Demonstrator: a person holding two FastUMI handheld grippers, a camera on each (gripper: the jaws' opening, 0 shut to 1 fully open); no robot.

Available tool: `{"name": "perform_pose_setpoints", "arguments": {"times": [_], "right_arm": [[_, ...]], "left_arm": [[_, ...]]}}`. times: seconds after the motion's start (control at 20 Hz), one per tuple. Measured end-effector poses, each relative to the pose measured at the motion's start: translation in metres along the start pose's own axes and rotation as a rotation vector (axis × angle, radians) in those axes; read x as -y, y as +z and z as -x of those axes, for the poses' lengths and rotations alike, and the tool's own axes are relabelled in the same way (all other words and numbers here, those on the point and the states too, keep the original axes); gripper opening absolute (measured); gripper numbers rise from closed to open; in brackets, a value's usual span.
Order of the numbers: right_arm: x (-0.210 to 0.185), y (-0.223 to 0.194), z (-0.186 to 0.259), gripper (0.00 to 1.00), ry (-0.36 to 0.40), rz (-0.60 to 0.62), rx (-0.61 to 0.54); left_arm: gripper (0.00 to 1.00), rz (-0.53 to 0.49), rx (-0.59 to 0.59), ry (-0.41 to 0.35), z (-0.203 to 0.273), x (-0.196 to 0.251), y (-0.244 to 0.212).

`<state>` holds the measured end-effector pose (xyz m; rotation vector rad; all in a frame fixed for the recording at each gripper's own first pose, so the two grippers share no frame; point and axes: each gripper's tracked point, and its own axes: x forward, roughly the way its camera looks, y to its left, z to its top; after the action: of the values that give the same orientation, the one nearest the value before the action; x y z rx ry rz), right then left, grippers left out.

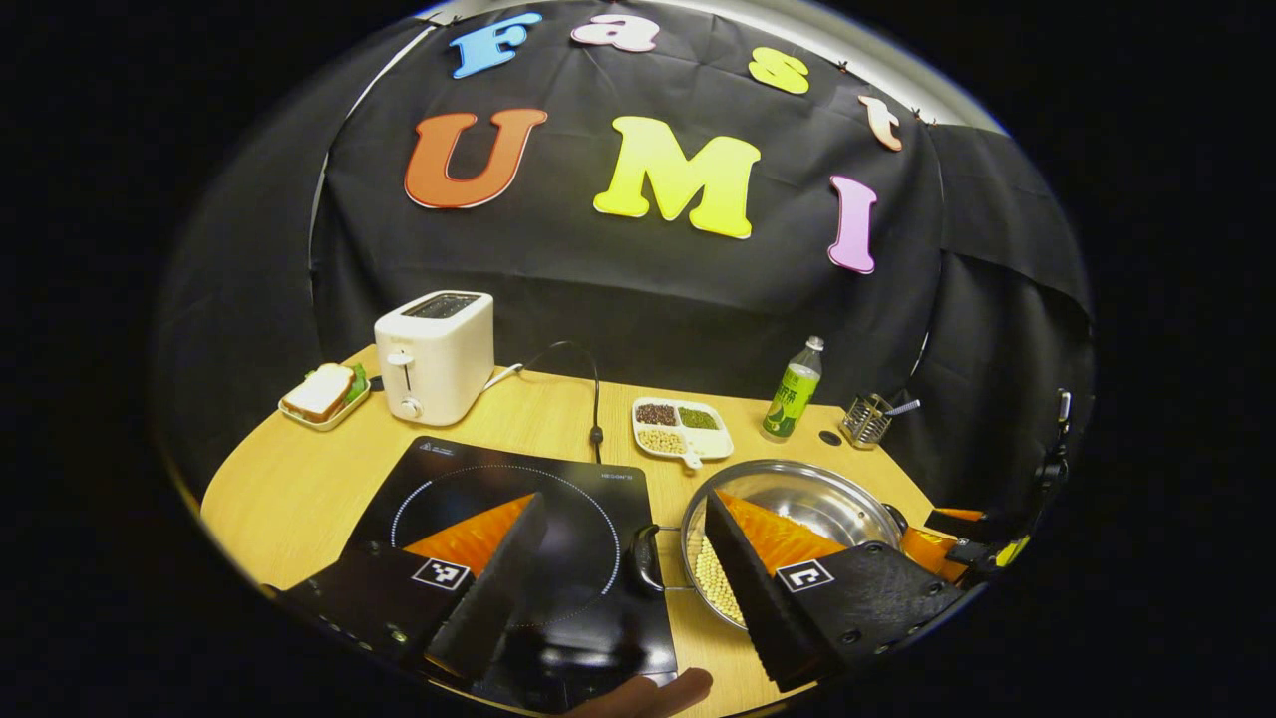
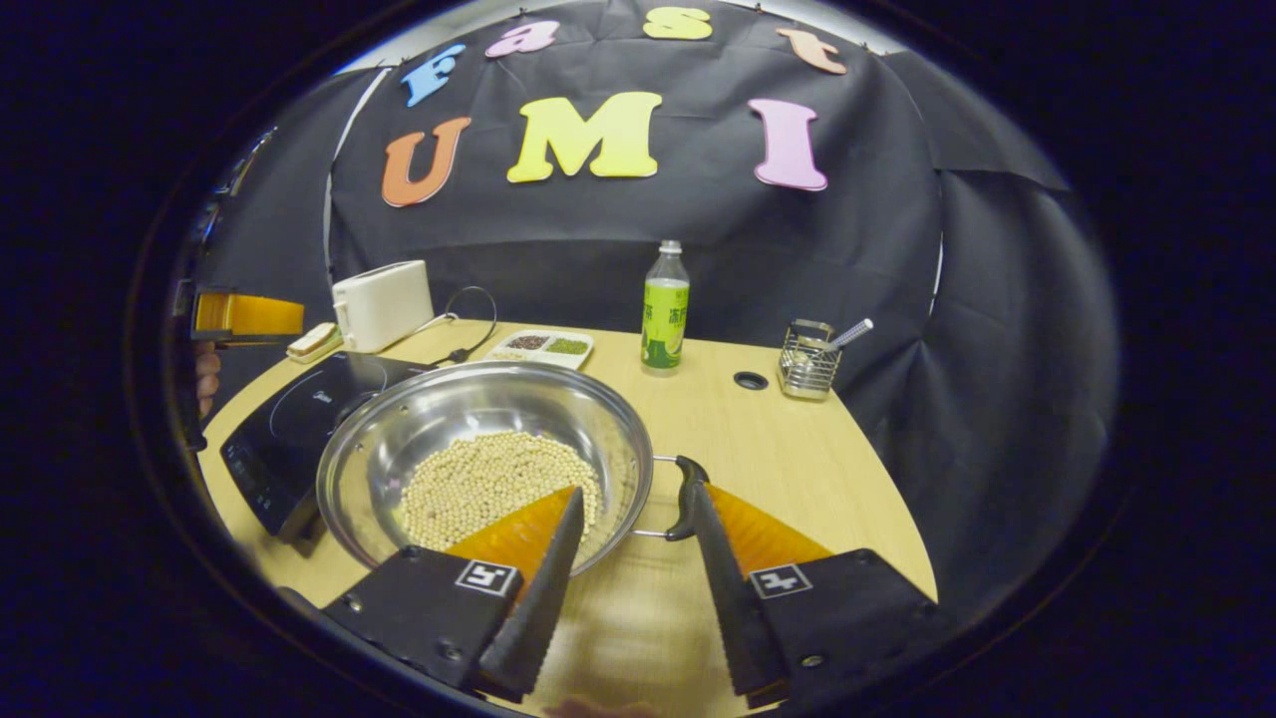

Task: First push the handle of the pot to place it horizontally, then grasp the pot with both hands and set it on the induction cooktop.

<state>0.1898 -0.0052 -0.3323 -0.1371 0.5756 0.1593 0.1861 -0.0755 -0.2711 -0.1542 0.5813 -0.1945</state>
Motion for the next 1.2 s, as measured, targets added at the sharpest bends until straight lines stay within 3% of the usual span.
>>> {"name": "perform_pose_setpoints", "arguments": {"times": [0.1,0.15,0.3,0.35,0.4,0.55,0.8,1.0,1.2], "right_arm": [[0.0,0.0,-0.007,0.87,-0.004,0.003,-0.008],[-0.001,0.001,-0.009,0.89,-0.002,0.005,-0.014],[-0.006,0.004,-0.019,0.87,0.008,0.002,-0.017],[-0.007,0.006,-0.022,0.87,0.009,0.004,-0.016],[-0.006,0.007,-0.027,0.87,0.006,0.003,-0.019],[-0.003,0.006,-0.038,0.87,0.01,-0.018,-0.036],[0.001,0.006,-0.05,0.89,0.02,-0.041,-0.025],[0.005,0.008,-0.053,0.89,0.032,-0.052,-0.011],[0.021,0.003,-0.061,0.89,-0.021,-0.057,-0.016]], "left_arm": [[0.96,-0.007,-0.033,0.006,-0.006,0.003,-0.009],[0.96,-0.014,-0.053,0.006,-0.009,0.006,-0.014],[0.95,-0.022,-0.121,-0.002,-0.021,0.015,-0.035],[0.81,-0.012,-0.153,-0.01,-0.025,0.021,-0.043],[0.94,-0.004,-0.187,-0.019,-0.029,0.025,-0.052],[0.94,-0.004,-0.229,-0.007,-0.039,0.027,-0.061],[0.92,0.023,-0.312,-0.025,-0.048,0.037,-0.077],[0.82,-0.028,-0.321,0.019,-0.056,0.031,-0.078],[0.77,-0.056,-0.314,0.053,-0.064,0.028,-0.079]]}}
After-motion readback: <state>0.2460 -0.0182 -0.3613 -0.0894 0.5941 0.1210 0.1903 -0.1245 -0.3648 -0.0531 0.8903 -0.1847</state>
